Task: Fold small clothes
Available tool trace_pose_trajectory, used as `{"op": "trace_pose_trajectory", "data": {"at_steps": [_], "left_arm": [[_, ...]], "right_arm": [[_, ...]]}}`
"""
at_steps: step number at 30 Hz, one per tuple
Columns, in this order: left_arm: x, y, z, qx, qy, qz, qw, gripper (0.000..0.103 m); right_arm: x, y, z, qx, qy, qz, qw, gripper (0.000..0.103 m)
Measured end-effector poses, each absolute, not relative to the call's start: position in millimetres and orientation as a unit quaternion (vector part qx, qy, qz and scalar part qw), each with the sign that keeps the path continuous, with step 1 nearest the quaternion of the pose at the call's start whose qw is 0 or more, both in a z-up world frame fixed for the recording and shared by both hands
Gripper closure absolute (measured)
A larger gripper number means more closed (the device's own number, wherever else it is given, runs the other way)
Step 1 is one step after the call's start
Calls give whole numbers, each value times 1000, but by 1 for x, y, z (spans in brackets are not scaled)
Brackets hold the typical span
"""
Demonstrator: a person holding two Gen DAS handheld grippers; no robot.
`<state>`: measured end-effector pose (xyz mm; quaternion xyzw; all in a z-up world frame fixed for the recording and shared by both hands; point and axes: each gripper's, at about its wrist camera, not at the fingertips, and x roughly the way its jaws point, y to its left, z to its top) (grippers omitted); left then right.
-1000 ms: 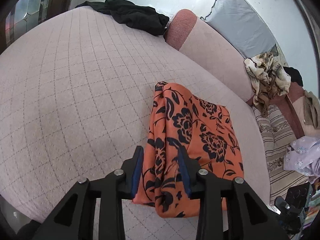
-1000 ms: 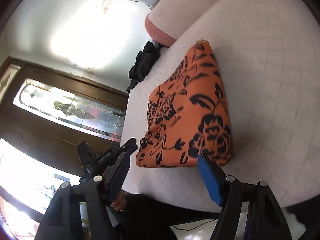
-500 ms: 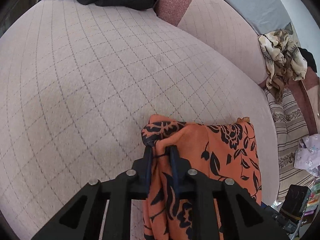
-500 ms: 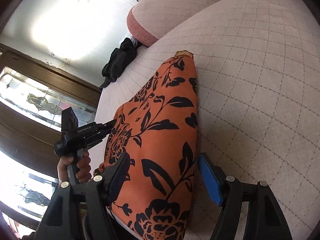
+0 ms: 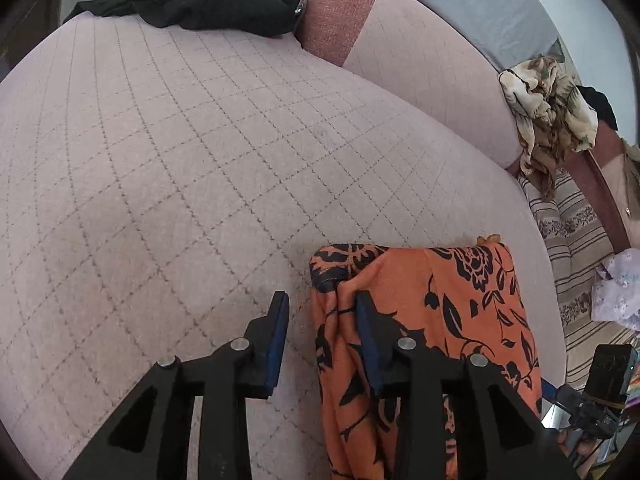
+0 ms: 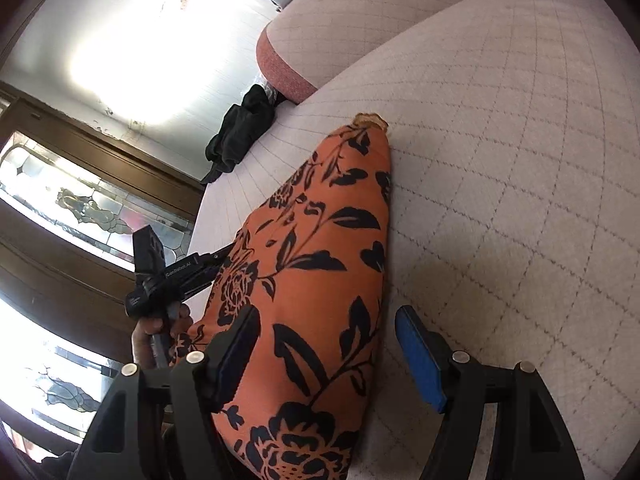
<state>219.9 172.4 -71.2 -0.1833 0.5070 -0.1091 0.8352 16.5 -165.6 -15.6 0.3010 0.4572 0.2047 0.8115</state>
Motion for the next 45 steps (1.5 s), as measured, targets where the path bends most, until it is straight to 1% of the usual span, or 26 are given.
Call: {"op": "trace_pose_trajectory", "data": {"at_steps": [4, 8, 10, 13, 14, 15, 17, 19, 20, 21, 22, 23, 24, 25, 27, 29, 31, 32, 34, 35, 36, 38, 40, 42, 43, 45], "left_arm": [[180, 164, -30, -169, 475, -119, 855, 69], [120, 133, 4, -173, 457, -164, 857, 69], [97, 118, 2, -184, 460, -177, 850, 69], [86, 93, -39, -175, 508, -156, 829, 69], [84, 94, -55, -166, 519, -131, 828, 85], [83, 99, -61, -162, 511, -118, 836, 94], [82, 112, -57, -202, 510, -116, 828, 95], [79, 114, -44, -206, 506, -99, 832, 95], [77, 111, -35, -196, 500, -96, 838, 89], [74, 107, -28, -186, 494, -96, 844, 77], [71, 102, -20, -176, 483, -92, 853, 67], [69, 97, -14, -164, 467, -83, 865, 44], [67, 95, -8, -149, 448, -78, 878, 31], [66, 88, -5, -131, 430, -75, 890, 30], [74, 84, -11, -98, 425, -55, 898, 30], [85, 83, -27, -75, 437, -33, 896, 30], [94, 83, -54, -59, 470, -3, 881, 30], [94, 86, -70, -63, 482, -3, 874, 28], [91, 100, -82, -120, 482, -6, 868, 26], [93, 102, -81, -125, 484, -8, 866, 26], [95, 102, -81, -115, 483, -11, 868, 26], [96, 101, -81, -106, 482, -10, 870, 26], [97, 103, -80, -112, 482, -11, 869, 26], [99, 103, -81, -115, 483, -12, 868, 24], [98, 104, -81, -111, 482, -13, 869, 24], [96, 105, -80, -107, 478, -10, 872, 24]], "right_arm": [[24, -161, -1, 308, 443, 209, 815, 30], [16, -146, 6, 331, 432, 237, 805, 30], [8, -138, 5, 339, 433, 252, 796, 29], [-2, -134, 1, 343, 432, 251, 796, 29], [-4, -135, 0, 348, 433, 250, 793, 29], [-7, -137, -1, 356, 434, 253, 788, 29], [-12, -139, 2, 352, 437, 253, 788, 29], [-18, -144, 7, 339, 434, 252, 796, 29], [-20, -149, 8, 339, 431, 249, 798, 29], [-20, -155, 8, 342, 429, 243, 800, 28], [-20, -161, 8, 345, 426, 234, 803, 27], [-19, -168, 8, 349, 423, 223, 806, 24], [-16, -175, 5, 355, 421, 214, 806, 23], [-12, -180, 2, 360, 424, 209, 805, 23], [3, -187, -10, 369, 440, 198, 794, 22], [22, -189, -24, 384, 458, 200, 776, 22], [41, -184, -36, 391, 476, 203, 761, 22], [50, -180, -43, 394, 486, 206, 753, 22], [68, -168, -58, 397, 508, 224, 731, 23], [74, -162, -61, 384, 515, 221, 734, 40], [78, -153, -56, 346, 518, 215, 752, 62], [69, -135, -27, 279, 491, 208, 798, 68], [51, -115, 3, 197, 459, 203, 842, 68], [52, -109, -15, 153, 490, 172, 841, 66], [55, -116, -29, 167, 508, 158, 830, 61], [53, -143, -39, 268, 505, 149, 807, 39]]}}
